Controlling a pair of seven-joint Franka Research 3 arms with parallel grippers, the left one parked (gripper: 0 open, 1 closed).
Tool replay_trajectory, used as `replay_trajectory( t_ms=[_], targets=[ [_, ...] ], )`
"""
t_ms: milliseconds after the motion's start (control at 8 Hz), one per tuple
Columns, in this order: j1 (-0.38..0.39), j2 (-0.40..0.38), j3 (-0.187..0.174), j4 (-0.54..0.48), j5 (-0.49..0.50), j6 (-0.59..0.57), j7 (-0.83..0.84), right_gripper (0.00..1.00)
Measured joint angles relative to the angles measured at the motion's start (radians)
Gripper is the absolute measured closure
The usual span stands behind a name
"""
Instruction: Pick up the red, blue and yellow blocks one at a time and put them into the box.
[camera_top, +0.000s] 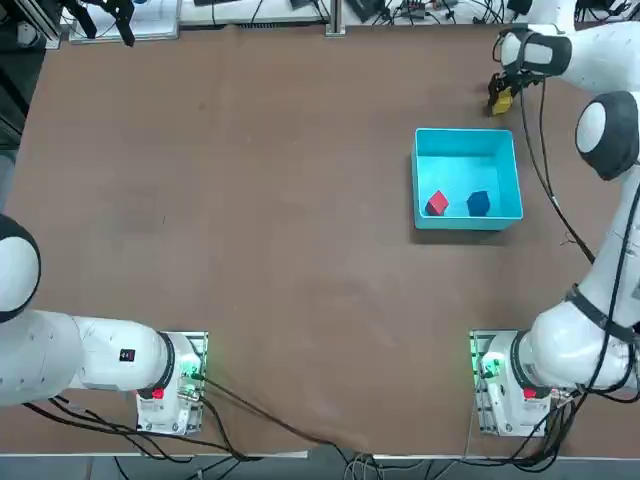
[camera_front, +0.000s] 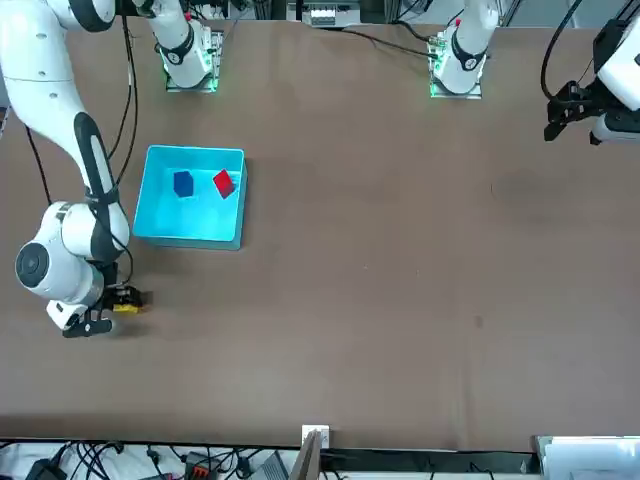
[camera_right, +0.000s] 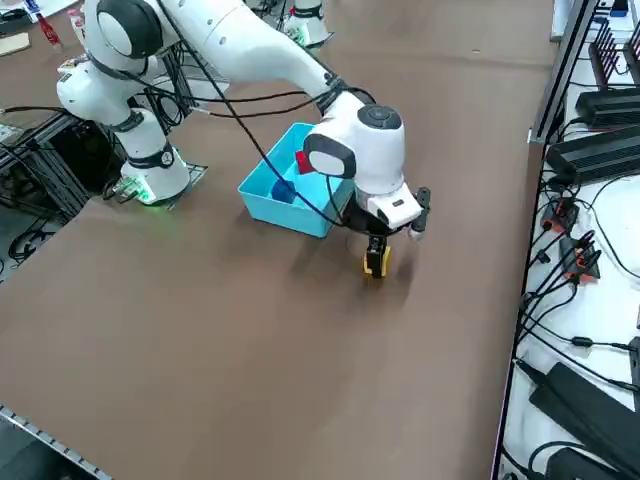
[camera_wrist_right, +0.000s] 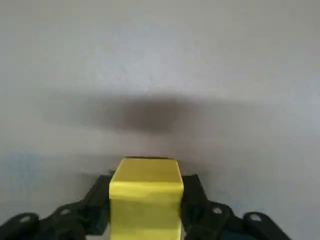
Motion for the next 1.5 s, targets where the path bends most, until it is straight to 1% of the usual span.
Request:
replay_trajectory(
  t_ms=[125, 250, 500, 625, 750, 875, 1000, 1125, 1250, 1375, 1500],
  targets=[
    [0.002, -0.026, 0.004, 0.005, 0.0, -0.03, 0.0, 0.3],
    [0.007, -0.076, 0.007, 0.012, 0.0, -0.102, 0.014, 0.3],
    [0.04, -0.229, 0.016, 0.007, 0.002, -0.296, 0.121, 0.3],
    [0.071, -0.309, 0.018, -0.034, 0.002, -0.346, 0.179, 0.3],
    [0.102, -0.391, 0.02, -0.128, 0.004, -0.343, 0.215, 0.3],
    [0.125, -0.469, 0.02, -0.25, 0.015, -0.308, 0.232, 0.3],
    [0.139, -0.54, 0.021, -0.389, 0.029, -0.228, 0.237, 0.3],
    [0.152, -0.598, 0.023, -0.538, 0.035, -0.117, 0.244, 0.3],
    [0.173, -0.632, 0.024, -0.659, 0.036, -0.028, 0.266, 0.3],
    [0.205, -0.643, 0.026, -0.728, 0.036, 0.017, 0.309, 0.3],
    [0.23, -0.643, 0.027, -0.76, 0.036, 0.035, 0.342, 0.3]
  ],
)
